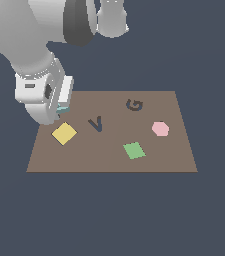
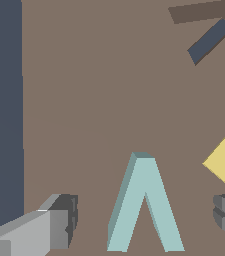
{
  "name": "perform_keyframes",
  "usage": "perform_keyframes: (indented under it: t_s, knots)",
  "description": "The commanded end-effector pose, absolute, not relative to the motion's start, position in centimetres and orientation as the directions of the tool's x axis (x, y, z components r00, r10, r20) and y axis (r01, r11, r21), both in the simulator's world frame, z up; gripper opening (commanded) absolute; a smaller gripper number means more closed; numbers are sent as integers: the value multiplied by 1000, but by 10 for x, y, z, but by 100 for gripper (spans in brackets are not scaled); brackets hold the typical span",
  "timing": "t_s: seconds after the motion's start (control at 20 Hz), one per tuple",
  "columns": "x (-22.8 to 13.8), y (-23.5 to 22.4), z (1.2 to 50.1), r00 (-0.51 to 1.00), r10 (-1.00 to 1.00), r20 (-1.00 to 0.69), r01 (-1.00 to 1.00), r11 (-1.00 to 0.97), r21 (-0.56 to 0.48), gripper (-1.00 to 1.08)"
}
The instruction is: Insert a designated object into the corresponding slot on a board.
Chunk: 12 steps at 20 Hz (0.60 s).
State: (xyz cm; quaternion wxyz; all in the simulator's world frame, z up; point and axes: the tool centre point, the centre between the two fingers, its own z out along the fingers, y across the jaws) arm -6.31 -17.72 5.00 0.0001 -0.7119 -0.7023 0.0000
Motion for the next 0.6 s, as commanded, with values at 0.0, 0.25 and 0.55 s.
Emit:
perform_keyframes:
  t_s: [0.0,0.25,0.55]
  knots:
    - [-63,-177,50,14,1000,0,1000,-14,0,100]
    - [-63,-177,38,12,1000,0,1000,-12,0,100]
    - [-63,-177,30,12,1000,0,1000,-12,0,-100]
